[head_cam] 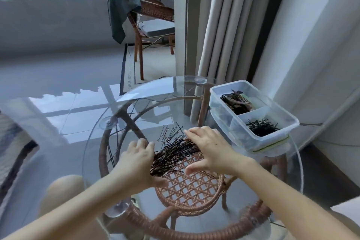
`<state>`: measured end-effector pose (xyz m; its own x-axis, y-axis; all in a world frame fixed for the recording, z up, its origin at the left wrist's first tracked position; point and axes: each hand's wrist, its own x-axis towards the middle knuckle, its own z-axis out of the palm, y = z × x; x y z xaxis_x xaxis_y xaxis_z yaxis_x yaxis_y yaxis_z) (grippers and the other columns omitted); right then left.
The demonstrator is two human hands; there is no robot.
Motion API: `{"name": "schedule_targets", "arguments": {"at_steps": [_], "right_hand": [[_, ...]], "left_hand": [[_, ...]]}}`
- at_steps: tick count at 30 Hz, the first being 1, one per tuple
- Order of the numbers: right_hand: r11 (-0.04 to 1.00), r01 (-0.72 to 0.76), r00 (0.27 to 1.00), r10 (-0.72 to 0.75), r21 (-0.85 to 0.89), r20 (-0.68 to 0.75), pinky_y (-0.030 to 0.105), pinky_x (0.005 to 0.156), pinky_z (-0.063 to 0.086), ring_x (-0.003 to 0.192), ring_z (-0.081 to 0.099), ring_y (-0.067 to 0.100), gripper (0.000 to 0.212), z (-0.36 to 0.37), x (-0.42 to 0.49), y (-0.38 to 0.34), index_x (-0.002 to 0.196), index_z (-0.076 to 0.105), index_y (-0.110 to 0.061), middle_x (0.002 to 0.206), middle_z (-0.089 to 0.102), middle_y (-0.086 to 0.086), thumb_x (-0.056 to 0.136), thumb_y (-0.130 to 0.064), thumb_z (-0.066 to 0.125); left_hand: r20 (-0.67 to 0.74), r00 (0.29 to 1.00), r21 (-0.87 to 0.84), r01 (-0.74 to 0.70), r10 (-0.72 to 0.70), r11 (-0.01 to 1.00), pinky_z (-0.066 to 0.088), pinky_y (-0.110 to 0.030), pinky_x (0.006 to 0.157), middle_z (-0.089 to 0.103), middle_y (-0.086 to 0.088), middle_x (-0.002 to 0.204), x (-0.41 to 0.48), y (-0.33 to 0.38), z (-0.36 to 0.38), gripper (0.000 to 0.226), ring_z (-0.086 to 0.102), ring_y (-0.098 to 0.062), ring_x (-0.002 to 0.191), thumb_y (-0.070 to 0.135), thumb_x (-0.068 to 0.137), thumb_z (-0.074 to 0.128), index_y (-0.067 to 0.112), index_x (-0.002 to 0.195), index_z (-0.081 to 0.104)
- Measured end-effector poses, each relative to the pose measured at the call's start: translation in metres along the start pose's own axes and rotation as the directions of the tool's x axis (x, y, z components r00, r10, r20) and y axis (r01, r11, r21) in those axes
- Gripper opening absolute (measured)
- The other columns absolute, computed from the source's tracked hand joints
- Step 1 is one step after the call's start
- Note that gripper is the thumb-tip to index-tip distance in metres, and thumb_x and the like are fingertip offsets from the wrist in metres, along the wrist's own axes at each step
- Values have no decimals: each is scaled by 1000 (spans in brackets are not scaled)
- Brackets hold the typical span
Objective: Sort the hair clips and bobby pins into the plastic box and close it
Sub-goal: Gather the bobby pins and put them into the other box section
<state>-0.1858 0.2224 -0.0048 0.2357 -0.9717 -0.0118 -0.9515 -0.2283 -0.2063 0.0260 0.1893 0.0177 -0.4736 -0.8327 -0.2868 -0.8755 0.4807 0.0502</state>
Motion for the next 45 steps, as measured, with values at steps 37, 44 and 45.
{"name": "schedule_targets", "arguments": {"at_steps": [37,44,45], "right_hand": [[954,118,941,-19,275,-337,21,62,47,64,60,13,15,-125,-31,18,85,74,-4,72,69,4,73,-13,74],[953,-5,901,136,304,-413,14,64,46,70,63,9,14,-153,-69,78,85,75,-8,73,68,-6,72,-13,74],[957,-23,904,143,289,-402,17,64,46,69,62,12,14,-155,-72,87,85,75,-8,73,67,-7,72,-13,74]], "left_hand": [[-254,964,-221,-142,83,965,50,-28,57,71,-8,70,34,8,-48,32,65,-22,59,32,86,60,4,72,68],[-347,931,-145,-172,113,974,35,-23,47,61,-7,57,46,26,-77,36,43,-17,47,35,84,62,6,63,66],[-354,928,-137,-175,117,975,30,-22,42,57,-6,53,47,30,-80,38,41,-17,45,36,84,62,7,59,63]]}}
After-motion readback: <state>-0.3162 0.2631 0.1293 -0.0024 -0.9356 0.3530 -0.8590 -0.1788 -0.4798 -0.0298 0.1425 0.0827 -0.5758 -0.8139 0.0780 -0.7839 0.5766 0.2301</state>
